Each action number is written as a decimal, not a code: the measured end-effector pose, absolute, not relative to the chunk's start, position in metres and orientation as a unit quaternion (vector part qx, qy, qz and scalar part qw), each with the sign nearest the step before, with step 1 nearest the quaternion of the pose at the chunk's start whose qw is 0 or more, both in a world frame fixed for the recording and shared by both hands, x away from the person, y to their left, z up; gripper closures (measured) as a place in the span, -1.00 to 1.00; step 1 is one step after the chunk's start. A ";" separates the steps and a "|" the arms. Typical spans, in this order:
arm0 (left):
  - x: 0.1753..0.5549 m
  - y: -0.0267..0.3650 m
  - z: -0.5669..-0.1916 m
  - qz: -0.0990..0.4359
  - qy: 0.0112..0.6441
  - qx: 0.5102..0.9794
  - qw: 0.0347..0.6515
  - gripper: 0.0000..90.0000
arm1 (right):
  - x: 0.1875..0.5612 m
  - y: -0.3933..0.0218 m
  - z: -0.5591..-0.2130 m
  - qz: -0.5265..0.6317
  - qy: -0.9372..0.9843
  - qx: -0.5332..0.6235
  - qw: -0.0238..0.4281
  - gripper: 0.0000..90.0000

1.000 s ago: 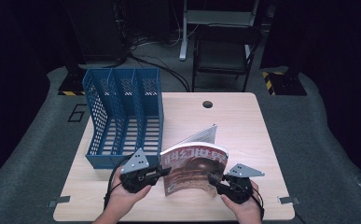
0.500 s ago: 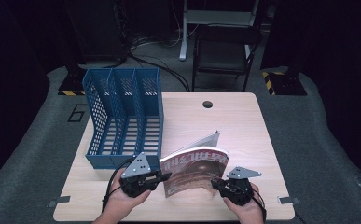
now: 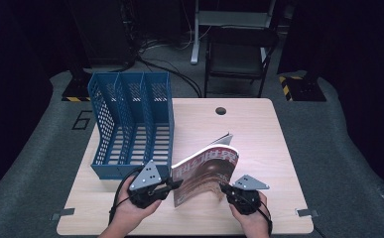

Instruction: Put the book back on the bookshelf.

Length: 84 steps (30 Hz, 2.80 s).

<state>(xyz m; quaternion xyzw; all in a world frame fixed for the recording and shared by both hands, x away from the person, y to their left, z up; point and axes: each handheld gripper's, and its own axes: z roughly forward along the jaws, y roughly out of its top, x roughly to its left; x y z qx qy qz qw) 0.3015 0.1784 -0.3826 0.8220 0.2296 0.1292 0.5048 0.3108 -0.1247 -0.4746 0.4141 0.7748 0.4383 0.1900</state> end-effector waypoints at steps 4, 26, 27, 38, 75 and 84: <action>0.304 0.180 -0.387 0.130 0.235 0.821 0.503 0.86 | 0.312 -0.123 -0.476 0.434 0.775 0.408 0.210 0.90; 0.307 0.180 -0.370 0.100 0.254 0.828 0.491 0.57 | 0.319 -0.125 -0.480 0.432 0.782 0.413 0.180 0.78; 0.309 0.179 -0.366 0.102 0.252 0.829 0.488 0.53 | 0.319 -0.125 -0.480 0.432 0.781 0.412 0.180 0.78; 0.324 0.155 -0.337 0.109 0.244 0.848 0.457 0.30 | 0.319 -0.126 -0.480 0.433 0.782 0.411 0.180 0.77; 0.345 0.128 -0.311 0.107 0.263 0.862 0.420 0.47 | 0.319 -0.126 -0.481 0.436 0.783 0.408 0.176 0.76; 0.344 0.128 -0.310 0.111 0.245 0.873 0.406 0.70 | 0.319 -0.127 -0.481 0.437 0.779 0.413 0.176 0.76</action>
